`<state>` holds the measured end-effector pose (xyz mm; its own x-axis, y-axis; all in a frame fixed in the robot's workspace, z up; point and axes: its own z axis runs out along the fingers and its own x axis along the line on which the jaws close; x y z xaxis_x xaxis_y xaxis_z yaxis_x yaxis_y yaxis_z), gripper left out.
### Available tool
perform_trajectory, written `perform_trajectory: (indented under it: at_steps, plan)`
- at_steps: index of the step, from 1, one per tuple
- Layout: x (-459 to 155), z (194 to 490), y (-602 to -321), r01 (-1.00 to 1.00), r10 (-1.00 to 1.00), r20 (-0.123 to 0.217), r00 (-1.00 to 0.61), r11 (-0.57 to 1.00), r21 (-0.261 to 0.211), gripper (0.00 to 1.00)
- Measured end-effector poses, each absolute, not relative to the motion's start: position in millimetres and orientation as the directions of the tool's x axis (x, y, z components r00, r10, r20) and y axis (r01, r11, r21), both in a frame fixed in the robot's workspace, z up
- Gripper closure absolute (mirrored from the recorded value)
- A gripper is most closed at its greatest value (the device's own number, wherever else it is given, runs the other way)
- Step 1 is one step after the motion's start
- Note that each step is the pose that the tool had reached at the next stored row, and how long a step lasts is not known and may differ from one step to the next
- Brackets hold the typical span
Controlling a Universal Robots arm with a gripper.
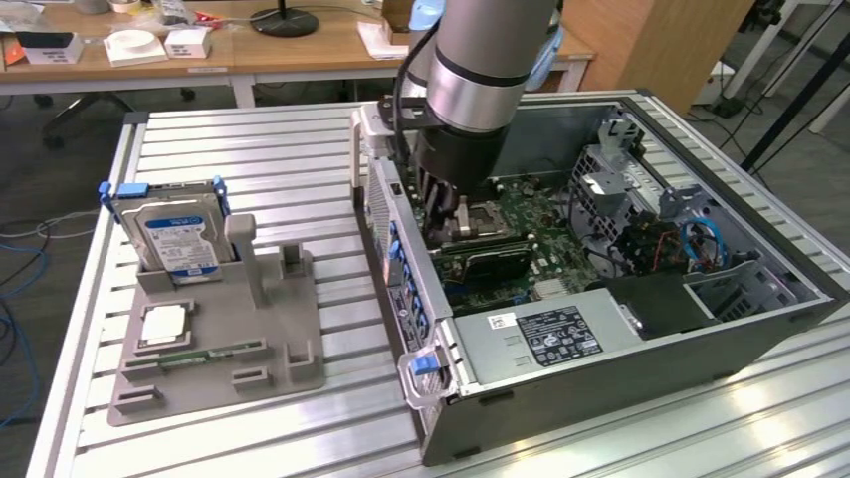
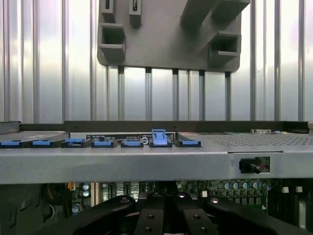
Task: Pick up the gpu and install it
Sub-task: 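Press down on the gpu until it lock into place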
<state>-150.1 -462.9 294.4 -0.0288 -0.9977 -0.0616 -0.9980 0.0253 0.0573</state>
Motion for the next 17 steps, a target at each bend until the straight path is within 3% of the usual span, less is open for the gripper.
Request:
perform_trajectory:
  at_steps: [17]
  plan:
    - [-152.7,294.3,-464.8,-0.998,-0.998,-0.059,-0.028,0.024,0.057,0.89]
